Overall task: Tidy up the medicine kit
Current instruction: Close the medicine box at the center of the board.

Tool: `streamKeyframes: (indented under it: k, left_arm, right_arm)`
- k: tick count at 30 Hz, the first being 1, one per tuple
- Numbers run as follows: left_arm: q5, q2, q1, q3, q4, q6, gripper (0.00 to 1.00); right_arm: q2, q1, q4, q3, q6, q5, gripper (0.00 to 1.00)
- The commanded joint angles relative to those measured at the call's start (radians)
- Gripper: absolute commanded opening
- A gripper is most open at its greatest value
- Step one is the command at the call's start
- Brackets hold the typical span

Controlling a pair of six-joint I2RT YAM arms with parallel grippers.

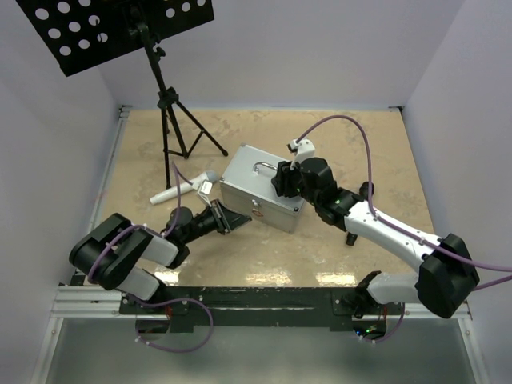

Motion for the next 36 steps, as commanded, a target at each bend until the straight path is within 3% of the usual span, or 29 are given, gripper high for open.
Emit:
streamKeyframes:
  k: [1,13,36]
  left_arm:
    - [-0.008,0.034,0.000,0.072,0.626,0.036,0.06]
    - [0.012,0.108,-0.007,0.118,0.626,0.034,0.00]
    - [-0.039,0.203,0.000,0.153,0.626,0.048,0.00]
  right_arm:
    - [0.017,0.000,-0.027,-0.029,0.013,-0.016,0.39]
    - [0.043,0.000,-0.027,-0.031,0.013,-0.025,0.23]
    - [0.033,0.000,-0.004,-0.052,0.020,-0.023,0.15]
